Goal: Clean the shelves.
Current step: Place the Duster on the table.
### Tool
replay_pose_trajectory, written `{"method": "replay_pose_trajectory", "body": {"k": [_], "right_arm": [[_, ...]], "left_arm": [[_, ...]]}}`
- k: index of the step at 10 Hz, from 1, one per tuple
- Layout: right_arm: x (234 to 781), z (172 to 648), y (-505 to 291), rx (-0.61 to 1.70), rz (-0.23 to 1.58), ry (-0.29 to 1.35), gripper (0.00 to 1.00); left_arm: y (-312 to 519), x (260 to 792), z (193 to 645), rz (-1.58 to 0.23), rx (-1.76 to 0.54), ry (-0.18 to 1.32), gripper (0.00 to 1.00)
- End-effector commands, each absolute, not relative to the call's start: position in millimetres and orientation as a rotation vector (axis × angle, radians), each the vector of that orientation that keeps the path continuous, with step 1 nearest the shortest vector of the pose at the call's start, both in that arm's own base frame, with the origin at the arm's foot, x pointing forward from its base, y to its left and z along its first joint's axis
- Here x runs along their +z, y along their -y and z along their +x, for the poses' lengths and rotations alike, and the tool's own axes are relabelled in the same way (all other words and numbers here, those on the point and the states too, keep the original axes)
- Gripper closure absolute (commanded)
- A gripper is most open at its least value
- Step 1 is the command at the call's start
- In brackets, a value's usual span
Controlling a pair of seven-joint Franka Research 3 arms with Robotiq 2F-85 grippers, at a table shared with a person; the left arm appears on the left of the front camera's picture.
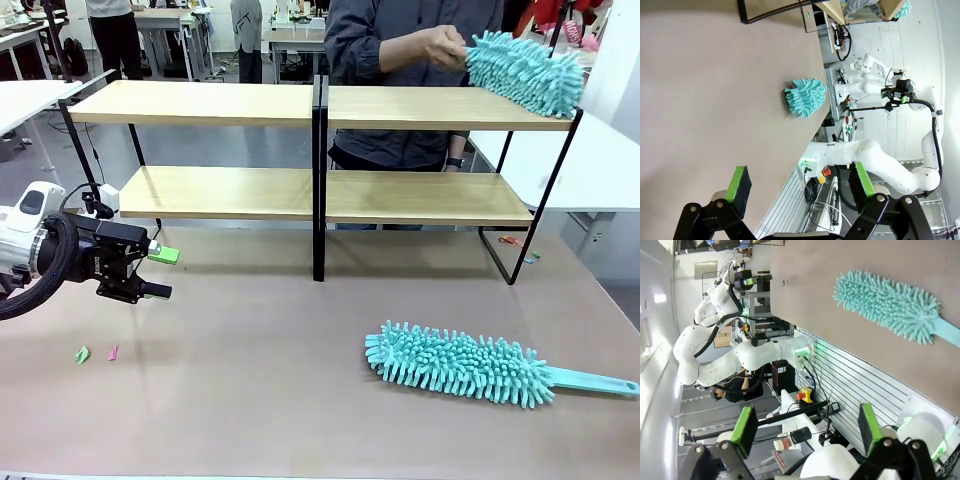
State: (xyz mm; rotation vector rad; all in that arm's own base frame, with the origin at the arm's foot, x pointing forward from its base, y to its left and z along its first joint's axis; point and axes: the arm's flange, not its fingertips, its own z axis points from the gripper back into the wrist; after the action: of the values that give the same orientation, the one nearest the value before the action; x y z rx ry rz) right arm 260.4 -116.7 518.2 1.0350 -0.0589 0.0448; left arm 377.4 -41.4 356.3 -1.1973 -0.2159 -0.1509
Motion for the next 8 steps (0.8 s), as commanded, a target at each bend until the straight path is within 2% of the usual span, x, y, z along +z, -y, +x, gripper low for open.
{"method": "replay_pose_trajectory", "body": {"k": [1, 8], "right_arm": [[517.6, 259.2, 118.8, 0.045, 1.016, 0.059, 0.00], [517.6, 259.2, 118.8, 0.045, 1.016, 0.059, 0.00]], "left_arm": [[43.6, 357.7, 378.4, -1.208, -0.137, 0.227, 0.00], [43.6, 357.7, 378.4, -1.208, -0.137, 0.227, 0.00]]}}
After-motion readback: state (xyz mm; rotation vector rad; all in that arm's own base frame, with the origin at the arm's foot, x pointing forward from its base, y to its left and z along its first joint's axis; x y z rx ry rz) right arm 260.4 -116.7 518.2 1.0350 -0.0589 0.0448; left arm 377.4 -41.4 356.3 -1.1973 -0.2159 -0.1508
